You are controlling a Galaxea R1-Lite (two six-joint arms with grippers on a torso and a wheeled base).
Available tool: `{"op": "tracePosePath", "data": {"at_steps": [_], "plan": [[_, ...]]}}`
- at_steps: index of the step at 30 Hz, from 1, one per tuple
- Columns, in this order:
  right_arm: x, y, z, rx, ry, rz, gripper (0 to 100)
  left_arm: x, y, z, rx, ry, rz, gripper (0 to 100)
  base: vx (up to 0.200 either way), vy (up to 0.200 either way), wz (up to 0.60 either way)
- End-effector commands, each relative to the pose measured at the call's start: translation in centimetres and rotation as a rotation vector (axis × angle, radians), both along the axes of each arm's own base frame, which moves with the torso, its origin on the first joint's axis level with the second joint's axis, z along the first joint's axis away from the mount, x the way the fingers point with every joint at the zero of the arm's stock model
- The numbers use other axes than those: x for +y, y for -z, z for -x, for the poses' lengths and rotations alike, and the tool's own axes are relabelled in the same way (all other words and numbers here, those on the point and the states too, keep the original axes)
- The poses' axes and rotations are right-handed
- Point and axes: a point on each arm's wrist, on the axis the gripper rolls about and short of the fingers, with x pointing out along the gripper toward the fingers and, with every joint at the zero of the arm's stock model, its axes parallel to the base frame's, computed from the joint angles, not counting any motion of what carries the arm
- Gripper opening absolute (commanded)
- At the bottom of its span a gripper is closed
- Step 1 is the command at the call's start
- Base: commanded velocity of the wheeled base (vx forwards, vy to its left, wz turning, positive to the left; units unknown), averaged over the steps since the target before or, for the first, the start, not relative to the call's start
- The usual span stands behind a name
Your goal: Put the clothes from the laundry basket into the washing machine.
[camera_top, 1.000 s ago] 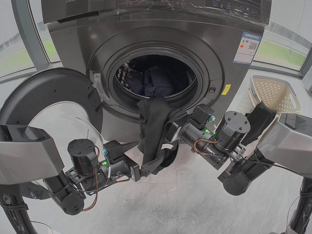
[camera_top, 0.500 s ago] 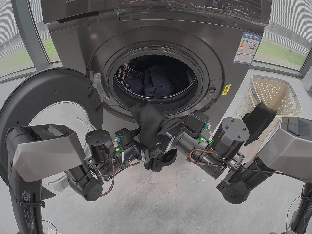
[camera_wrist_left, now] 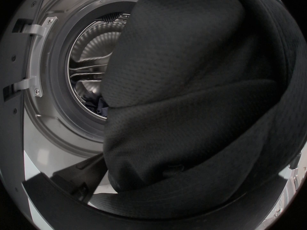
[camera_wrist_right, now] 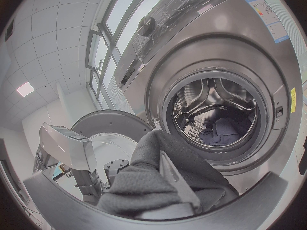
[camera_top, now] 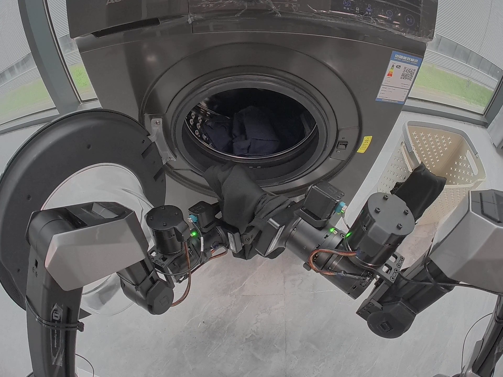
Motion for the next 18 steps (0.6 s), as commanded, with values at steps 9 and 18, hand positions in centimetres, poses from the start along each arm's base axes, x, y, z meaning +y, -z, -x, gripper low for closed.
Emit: {"op": "tracePosePath", "data": {"at_steps": [9, 18], "plan": [[-0.6, 0.1, -0.1, 0.007, 0.013, 0.003, 0, -0.6, -1.4, -0.3, -0.034, -0.005, 0.051, 0, 0.0, 0.0, 0.0], [-4.5, 0.9, -2.2, 0.05, 0.128, 0.036, 0, 0.8, -5.9, 1.4, -0.064, -0.043, 0.14, 0, 0.0, 0.0, 0.0]]}}
